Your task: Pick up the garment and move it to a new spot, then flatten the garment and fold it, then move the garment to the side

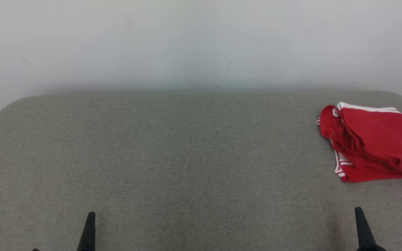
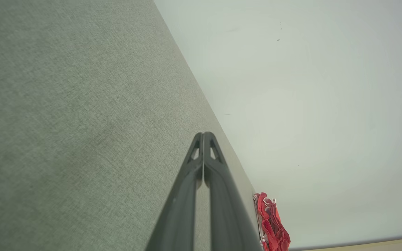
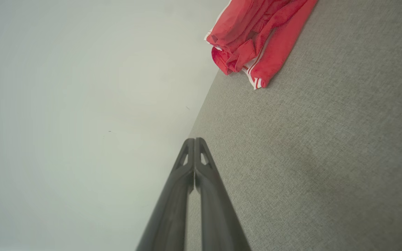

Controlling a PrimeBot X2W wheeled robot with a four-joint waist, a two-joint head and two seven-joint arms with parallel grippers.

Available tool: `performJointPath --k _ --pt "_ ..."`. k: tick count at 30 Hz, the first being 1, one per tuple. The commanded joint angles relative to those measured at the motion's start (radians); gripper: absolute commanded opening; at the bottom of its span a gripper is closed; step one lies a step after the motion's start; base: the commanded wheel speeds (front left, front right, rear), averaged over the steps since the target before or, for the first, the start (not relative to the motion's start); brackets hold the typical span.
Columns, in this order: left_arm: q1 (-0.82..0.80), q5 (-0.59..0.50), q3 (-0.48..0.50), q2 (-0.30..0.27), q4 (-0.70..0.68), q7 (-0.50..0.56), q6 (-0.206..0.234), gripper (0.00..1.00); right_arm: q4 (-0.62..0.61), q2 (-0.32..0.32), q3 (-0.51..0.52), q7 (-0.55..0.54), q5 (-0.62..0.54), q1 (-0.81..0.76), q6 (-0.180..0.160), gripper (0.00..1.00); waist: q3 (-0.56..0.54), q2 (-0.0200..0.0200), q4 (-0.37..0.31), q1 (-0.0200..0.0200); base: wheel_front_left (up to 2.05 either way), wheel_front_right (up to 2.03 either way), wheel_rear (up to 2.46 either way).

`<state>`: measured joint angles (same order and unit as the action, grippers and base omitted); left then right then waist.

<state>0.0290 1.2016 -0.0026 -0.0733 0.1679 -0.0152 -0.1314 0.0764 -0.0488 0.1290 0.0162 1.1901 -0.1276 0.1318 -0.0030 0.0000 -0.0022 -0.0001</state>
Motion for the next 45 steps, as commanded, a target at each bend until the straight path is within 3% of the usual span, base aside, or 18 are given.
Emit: performJointPath --k 1,45 --pt "-0.022 0.037 0.002 -0.007 -0.013 0.008 0.001 0.00 -0.016 -0.002 0.005 -0.009 0.034 0.001 -0.001 0.00 0.000 0.0000 0.000 0.0001 0.00 0.00 0.00" --pt "-0.046 0.397 0.021 0.002 -0.019 0.113 0.001 0.00 -0.059 -0.002 0.023 -0.095 0.405 -0.002 -0.002 0.00 0.005 0.0000 0.002 0.0001 0.00 0.00 0.00"
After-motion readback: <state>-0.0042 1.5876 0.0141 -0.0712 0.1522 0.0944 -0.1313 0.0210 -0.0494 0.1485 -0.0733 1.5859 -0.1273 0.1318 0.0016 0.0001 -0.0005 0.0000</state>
